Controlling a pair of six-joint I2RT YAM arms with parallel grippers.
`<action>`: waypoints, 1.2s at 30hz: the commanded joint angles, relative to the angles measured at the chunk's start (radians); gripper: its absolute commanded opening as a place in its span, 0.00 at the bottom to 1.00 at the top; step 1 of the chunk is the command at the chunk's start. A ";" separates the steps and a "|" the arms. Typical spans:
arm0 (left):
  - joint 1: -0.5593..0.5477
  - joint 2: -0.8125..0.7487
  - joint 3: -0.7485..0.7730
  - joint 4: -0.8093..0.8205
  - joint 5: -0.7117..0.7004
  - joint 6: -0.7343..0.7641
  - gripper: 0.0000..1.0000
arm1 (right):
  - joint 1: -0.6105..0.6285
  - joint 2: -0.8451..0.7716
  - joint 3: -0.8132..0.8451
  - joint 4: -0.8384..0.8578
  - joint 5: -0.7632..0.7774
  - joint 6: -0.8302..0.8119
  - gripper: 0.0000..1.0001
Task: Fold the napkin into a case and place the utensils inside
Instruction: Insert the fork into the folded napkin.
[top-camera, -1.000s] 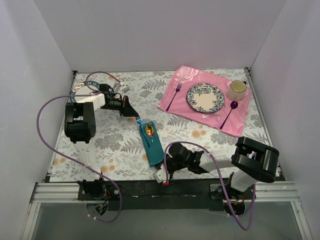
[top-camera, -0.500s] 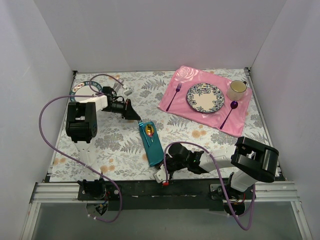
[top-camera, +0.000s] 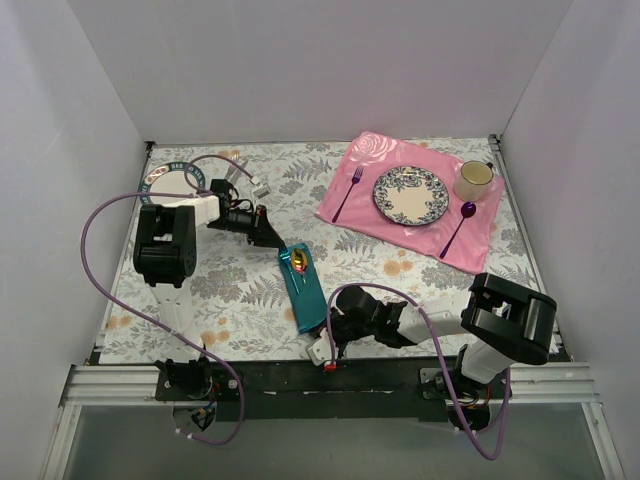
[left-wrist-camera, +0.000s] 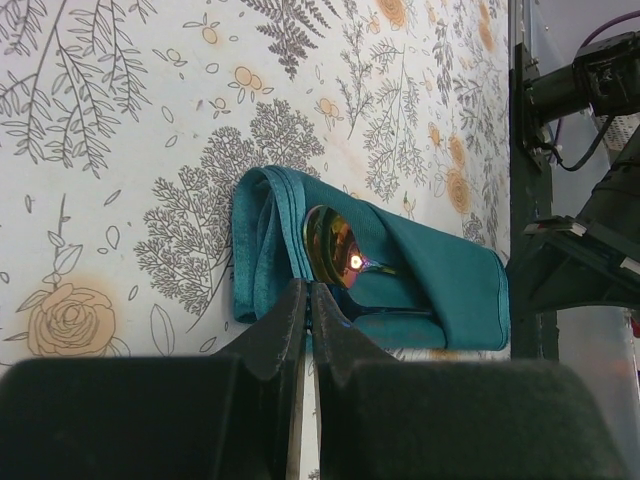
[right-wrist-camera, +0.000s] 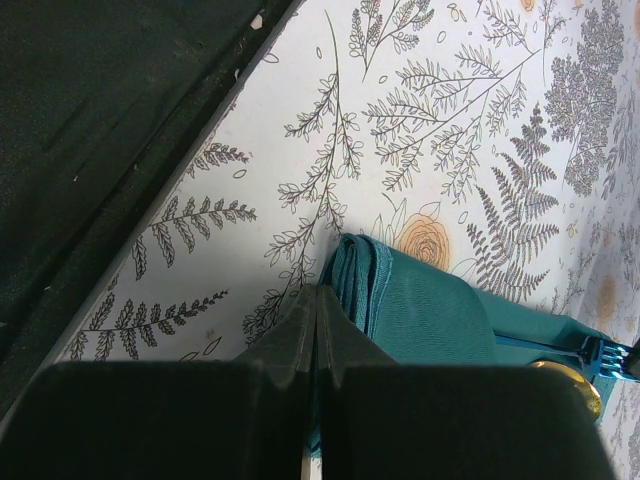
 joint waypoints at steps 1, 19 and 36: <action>-0.013 -0.097 -0.020 0.014 -0.004 0.011 0.00 | -0.004 0.015 0.021 0.007 0.009 0.015 0.01; -0.048 -0.123 -0.069 0.025 -0.033 0.008 0.00 | -0.004 0.018 0.015 0.017 0.023 0.019 0.01; -0.051 -0.120 -0.095 0.042 -0.054 -0.002 0.00 | -0.005 0.023 0.015 0.022 0.027 0.016 0.01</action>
